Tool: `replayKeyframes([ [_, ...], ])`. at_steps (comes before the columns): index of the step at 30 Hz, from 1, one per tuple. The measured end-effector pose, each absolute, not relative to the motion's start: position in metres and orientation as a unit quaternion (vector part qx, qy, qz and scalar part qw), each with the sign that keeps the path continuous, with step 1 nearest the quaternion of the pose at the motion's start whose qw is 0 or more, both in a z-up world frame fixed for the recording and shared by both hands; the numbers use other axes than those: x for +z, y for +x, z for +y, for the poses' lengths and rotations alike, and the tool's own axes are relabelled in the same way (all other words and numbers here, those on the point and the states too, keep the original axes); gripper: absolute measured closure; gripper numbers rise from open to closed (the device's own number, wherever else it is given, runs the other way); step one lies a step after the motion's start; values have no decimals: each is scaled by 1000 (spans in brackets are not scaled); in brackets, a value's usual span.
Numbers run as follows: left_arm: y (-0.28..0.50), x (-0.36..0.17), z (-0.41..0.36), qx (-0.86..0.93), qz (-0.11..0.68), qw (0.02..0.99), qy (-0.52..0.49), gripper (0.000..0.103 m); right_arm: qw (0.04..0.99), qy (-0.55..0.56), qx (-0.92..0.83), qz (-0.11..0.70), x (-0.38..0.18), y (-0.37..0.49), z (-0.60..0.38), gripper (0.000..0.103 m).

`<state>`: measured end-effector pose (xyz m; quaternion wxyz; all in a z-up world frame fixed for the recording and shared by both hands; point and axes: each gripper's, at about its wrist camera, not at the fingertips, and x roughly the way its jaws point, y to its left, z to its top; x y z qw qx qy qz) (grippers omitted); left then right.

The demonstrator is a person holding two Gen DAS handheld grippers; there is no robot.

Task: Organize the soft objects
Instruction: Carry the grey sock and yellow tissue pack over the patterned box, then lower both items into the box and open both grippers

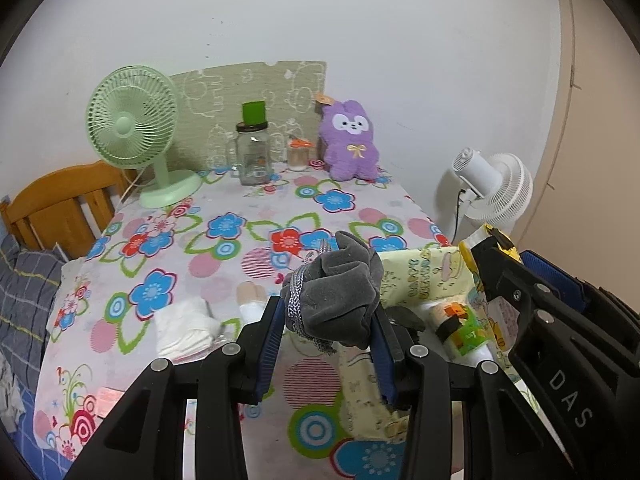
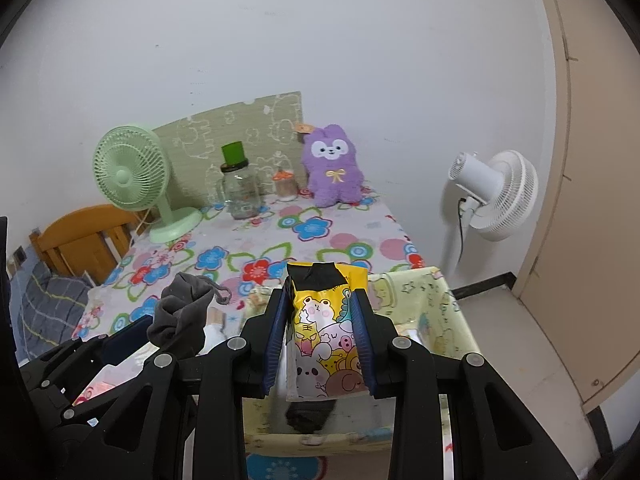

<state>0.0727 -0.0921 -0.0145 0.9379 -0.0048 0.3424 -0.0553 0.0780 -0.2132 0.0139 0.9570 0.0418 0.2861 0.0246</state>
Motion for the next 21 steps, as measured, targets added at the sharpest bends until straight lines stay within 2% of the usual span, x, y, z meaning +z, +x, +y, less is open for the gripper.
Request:
replayKeyframes([
  [21,95,-47,-146,-113,384,916,34,58,946,48,-7,320,-15,94,-251,67],
])
